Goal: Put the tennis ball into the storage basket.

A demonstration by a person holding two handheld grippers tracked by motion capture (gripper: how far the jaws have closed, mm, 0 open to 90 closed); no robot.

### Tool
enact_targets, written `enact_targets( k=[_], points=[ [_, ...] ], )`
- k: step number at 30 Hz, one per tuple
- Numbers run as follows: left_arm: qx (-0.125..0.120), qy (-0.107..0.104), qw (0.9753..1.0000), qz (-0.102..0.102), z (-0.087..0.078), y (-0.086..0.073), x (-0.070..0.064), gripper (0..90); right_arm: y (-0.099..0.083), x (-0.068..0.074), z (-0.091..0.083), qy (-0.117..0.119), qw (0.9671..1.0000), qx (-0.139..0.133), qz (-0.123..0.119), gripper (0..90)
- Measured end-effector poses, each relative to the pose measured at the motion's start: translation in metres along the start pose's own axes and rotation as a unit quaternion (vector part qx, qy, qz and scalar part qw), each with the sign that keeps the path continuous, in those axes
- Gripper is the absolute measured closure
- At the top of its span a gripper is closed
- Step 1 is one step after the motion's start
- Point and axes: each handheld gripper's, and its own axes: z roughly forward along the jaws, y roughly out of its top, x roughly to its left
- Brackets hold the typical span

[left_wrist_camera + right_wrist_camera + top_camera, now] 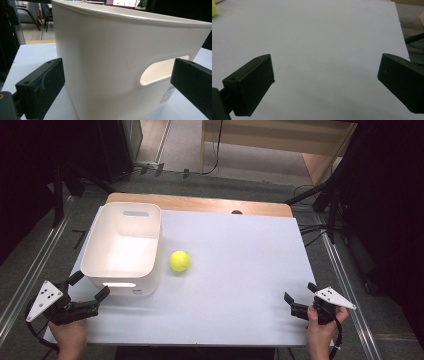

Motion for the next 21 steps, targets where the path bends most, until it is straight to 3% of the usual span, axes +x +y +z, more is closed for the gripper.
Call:
enact_targets(
  k=[4, 7, 9, 10, 11, 21],
  points=[
    [0.002, 0.002, 1.0, -0.002, 0.001, 0.0, 0.0, 0.0, 0.0, 0.002, 0.001, 0.002, 0.9999, 0.003, -0.014, 0.0],
    [0.002, 0.001, 1.0, -0.002, 0.0, 0.0, 0.0, 0.0, 0.002, 0.002, 0.0, 0.0, 0.9999, 0.004, -0.01, 0.0],
    [0.001, 0.001, 1.0, -0.003, 0.0, 0.0, 0.0, 0.0, 0.004, 0.001, -0.001, 0.015, 0.9999, 0.0, -0.001, 0.0],
    [0.001, 0.002, 1.0, -0.003, 0.0, 0.0, 0.0, 0.0, 0.005, 0.001, -0.001, 0.036, 0.9993, -0.009, 0.003, 0.0],
    [0.002, 0.002, 1.0, -0.003, 0.0, 0.0, 0.0, 0.0, 0.007, 0.002, -0.002, 0.038, 0.9992, -0.011, 0.002, 0.0],
    [0.002, 0.003, 1.0, -0.006, 0.0, 0.0, 0.001, 0.0, 0.03, 0.017, 0.001, 0.056, 0.9975, 0.004, -0.043, 0.0]
  ],
)
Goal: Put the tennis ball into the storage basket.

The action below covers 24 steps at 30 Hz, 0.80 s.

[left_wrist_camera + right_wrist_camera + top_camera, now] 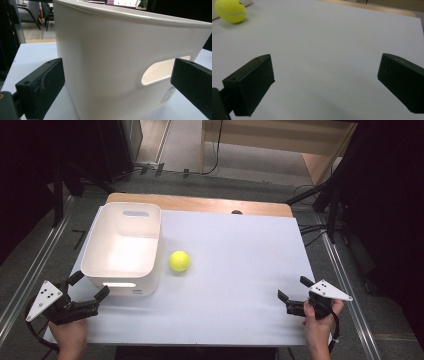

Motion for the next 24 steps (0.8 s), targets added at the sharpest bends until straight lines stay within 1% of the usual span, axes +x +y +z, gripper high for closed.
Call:
enact_targets(
  k=[1, 2, 3, 4, 5, 6, 7, 8, 10, 12, 15, 16, 19, 20, 21, 24],
  points=[
    [-0.001, 0.0, 1.0, -0.001, 0.0, 0.0, 0.0, 0.0, 0.005, 0.003, 0.003, 0.007, 0.9999, 0.009, -0.005, 0.0],
    [0.0, -0.001, 1.0, -0.001, 0.0, 0.0, 0.0, 0.0, 0.005, 0.003, 0.003, 0.007, 0.9999, 0.009, -0.005, 0.0],
    [-0.001, -0.001, 1.0, -0.001, 0.0, 0.0, 0.0, 0.0, 0.01, 0.005, 0.007, 0.014, 0.9998, 0.009, -0.009, 0.0],
    [0.0, -0.001, 1.0, 0.0, 0.0, 0.0, 0.0, 0.0, 0.013, 0.007, 0.009, 0.015, 0.9997, 0.012, -0.012, 0.0],
    [0.0, -0.001, 1.0, 0.0, 0.0, 0.0, 0.0, 0.0, 0.016, 0.008, 0.01, 0.018, 0.9997, 0.012, -0.014, 0.0],
    [0.0, 0.0, 1.0, 0.0, 0.0, 0.0, 0.0, 0.0, 0.019, 0.009, 0.012, 0.025, 0.9995, 0.011, -0.012, 0.0],
    [0.0, 0.0, 1.0, 0.0, 0.0, 0.0, 0.0, 0.0, 0.019, 0.009, 0.012, 0.025, 0.9995, 0.011, -0.012, 0.0],
    [0.0, 0.0, 1.0, 0.0, 0.0, 0.0, 0.0, 0.0, 0.023, 0.012, 0.014, 0.033, 0.9993, 0.01, -0.01, 0.0],
    [0.0, 0.001, 1.0, -0.001, 0.0, 0.0, 0.0, 0.0, 0.032, 0.018, 0.021, 0.045, 0.9987, 0.007, -0.022, 0.0],
    [0.001, 0.001, 1.0, -0.001, 0.0, 0.0, 0.0, 0.0, 0.034, 0.019, 0.022, 0.048, 0.9985, 0.007, -0.024, 0.0],
    [0.001, 0.0, 1.0, 0.0, 0.0, 0.0, 0.0, 0.0, 0.044, 0.025, 0.029, 0.061, 0.9975, 0.013, -0.033, 0.0],
    [0.001, 0.0, 1.0, -0.001, 0.0, 0.0, 0.0, 0.0, 0.049, 0.029, 0.033, 0.067, 0.9969, 0.016, -0.038, 0.0],
    [0.001, 0.0, 1.0, -0.001, 0.0, 0.0, 0.0, 0.0, 0.054, 0.032, 0.037, 0.073, 0.9961, 0.019, -0.045, 0.0],
    [0.001, -0.001, 1.0, -0.001, 0.0, 0.0, 0.001, 0.0, 0.057, 0.034, 0.038, 0.073, 0.996, 0.021, -0.047, 0.0],
    [0.001, -0.001, 1.0, -0.001, 0.0, 0.0, 0.001, 0.0, 0.062, 0.037, 0.042, 0.079, 0.9951, 0.024, -0.054, 0.0],
    [0.0, -0.002, 1.0, -0.002, 0.0, 0.0, 0.001, 0.0, 0.066, 0.041, 0.046, 0.085, 0.9944, 0.027, -0.057, 0.0]
  ],
)
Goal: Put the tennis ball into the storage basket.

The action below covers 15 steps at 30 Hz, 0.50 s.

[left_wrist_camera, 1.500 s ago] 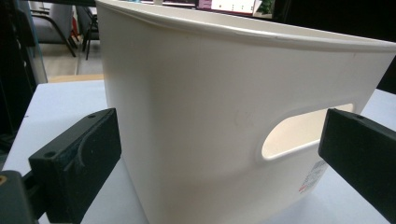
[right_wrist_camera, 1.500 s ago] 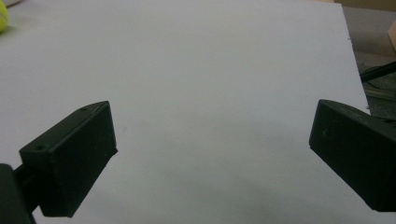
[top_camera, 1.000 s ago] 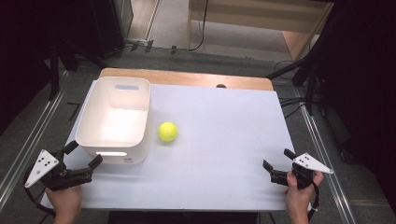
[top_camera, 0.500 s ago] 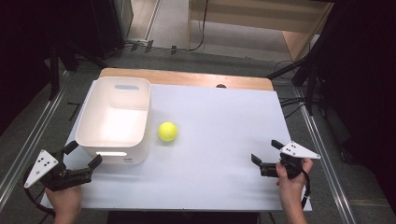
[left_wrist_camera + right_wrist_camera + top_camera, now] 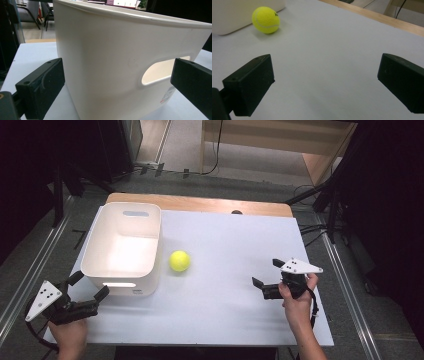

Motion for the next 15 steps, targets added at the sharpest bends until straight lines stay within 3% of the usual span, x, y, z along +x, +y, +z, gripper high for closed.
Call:
enact_targets(
  k=[15],
  points=[
    [-0.001, 0.0, 1.0, -0.001, 0.0, 0.0, 0.0, 0.0, 0.038, 0.014, 0.034, 0.034, 0.9989, 0.017, -0.027, 0.0]
  ],
)
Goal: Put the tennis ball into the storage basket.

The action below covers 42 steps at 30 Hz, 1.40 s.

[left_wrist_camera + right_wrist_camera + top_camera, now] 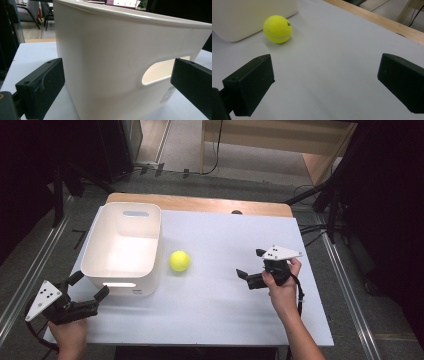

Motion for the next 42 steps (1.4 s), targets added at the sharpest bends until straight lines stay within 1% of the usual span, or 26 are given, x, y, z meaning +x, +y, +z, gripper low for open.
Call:
enact_targets(
  k=[10, 14, 20, 21, 23, 29, 32, 35, 37, 42],
  points=[
    [-0.001, -0.001, 1.0, -0.001, 0.0, 0.0, 0.0, 0.0, 0.013, 0.004, 0.013, 0.009, 0.9999, 0.007, -0.008, 0.0],
    [-0.001, 0.0, 1.0, -0.001, 0.0, 0.0, 0.0, 0.0, 0.021, 0.006, 0.02, 0.013, 0.9997, 0.015, -0.012, 0.0],
    [-0.001, -0.001, 1.0, -0.001, 0.0, 0.0, 0.0, 0.0, 0.029, 0.009, 0.027, 0.018, 0.9995, 0.021, -0.016, 0.0],
    [-0.001, -0.001, 1.0, -0.001, 0.0, 0.0, 0.0, 0.0, 0.031, 0.009, 0.029, 0.019, 0.9993, 0.024, -0.02, 0.0],
    [-0.001, -0.001, 1.0, -0.001, 0.0, 0.0, 0.0, 0.0, 0.033, 0.01, 0.03, 0.022, 0.9993, 0.026, -0.019, 0.0],
    [-0.001, -0.001, 1.0, -0.002, 0.0, 0.0, 0.0, 0.0, 0.039, 0.013, 0.039, 0.029, 0.9985, 0.039, -0.026, 0.0],
    [-0.001, -0.002, 1.0, -0.003, 0.0, 0.0, 0.0, 0.0, 0.043, 0.015, 0.045, 0.034, 0.9977, 0.051, -0.03, 0.0],
    [-0.002, -0.002, 1.0, -0.003, 0.0, 0.0, 0.0, 0.0, 0.045, 0.016, 0.049, 0.037, 0.9972, 0.055, -0.035, 0.0],
    [-0.002, -0.002, 1.0, -0.003, -0.001, 0.0, 0.001, 0.0, 0.049, 0.018, 0.054, 0.044, 0.9963, 0.065, -0.037, 0.0],
    [-0.002, -0.002, 1.0, -0.003, -0.001, 0.0, 0.001, 0.0, 0.055, 0.022, 0.062, 0.053, 0.9949, 0.076, -0.04, 0.0]
  ],
)
